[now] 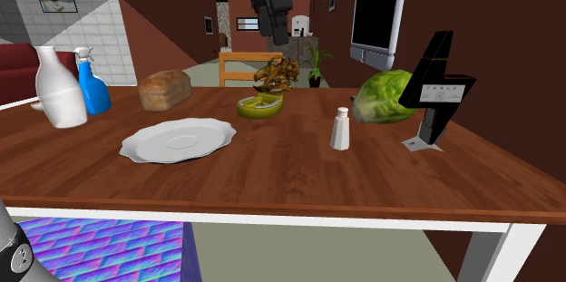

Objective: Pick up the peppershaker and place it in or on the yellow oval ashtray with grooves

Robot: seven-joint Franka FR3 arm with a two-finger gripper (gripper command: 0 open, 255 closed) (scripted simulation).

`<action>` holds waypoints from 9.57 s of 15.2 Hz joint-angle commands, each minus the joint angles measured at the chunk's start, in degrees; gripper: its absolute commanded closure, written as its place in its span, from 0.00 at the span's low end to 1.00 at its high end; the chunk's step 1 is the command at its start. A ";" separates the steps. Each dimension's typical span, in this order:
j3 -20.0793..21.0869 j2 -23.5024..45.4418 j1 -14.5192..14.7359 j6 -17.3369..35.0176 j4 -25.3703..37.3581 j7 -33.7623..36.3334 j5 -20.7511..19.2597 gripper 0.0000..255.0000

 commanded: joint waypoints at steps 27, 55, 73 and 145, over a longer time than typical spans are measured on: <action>5.07 48.29 4.53 18.12 28.78 5.54 -4.88 0.00; 5.12 46.30 4.52 13.04 31.88 5.72 -4.81 1.00; 6.33 42.99 6.91 3.02 38.74 9.91 -5.65 1.00; 14.44 58.18 32.23 -1.32 57.08 44.96 -17.25 0.00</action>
